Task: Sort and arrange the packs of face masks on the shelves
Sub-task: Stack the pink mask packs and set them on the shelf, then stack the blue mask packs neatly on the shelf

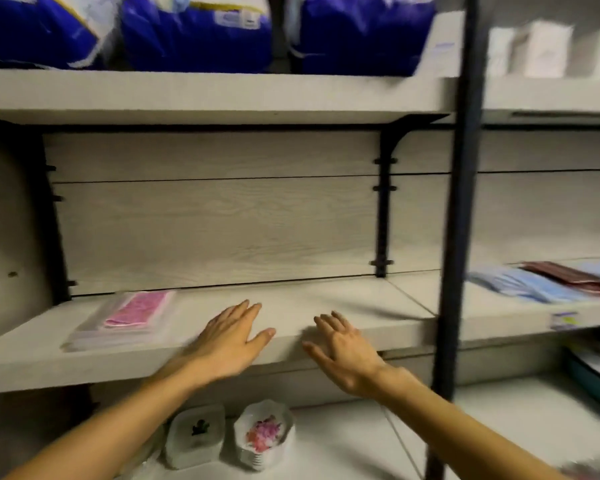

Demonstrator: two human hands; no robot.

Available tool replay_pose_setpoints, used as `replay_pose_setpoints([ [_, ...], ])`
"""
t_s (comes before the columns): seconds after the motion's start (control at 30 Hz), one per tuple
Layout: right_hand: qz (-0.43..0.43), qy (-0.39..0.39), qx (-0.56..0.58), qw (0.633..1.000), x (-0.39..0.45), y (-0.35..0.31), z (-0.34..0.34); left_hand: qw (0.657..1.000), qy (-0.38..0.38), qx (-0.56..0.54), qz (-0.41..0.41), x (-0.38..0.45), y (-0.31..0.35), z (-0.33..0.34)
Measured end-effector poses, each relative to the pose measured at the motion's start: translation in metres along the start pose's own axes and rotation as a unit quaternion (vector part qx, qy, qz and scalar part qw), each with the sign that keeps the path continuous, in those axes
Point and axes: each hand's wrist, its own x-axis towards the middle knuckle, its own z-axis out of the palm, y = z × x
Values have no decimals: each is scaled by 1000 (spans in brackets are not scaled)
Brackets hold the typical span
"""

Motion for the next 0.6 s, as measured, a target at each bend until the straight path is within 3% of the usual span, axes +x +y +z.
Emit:
replay_pose_setpoints([
  [0.17,31,-26,-8,999,-115,96,-21,991,-37,43,120,-7,132,55],
  [0.33,140,-15,-20,990,-192,185,-61,968,28,17,248,-13,256,83],
  [0.43,207,-1,-11,978,-217,227,-82,961,-2,6,277,1,317,93],
  [0.6,235,13,-39,971,-232,286,-108,956,-15,58,288,51,385,104],
])
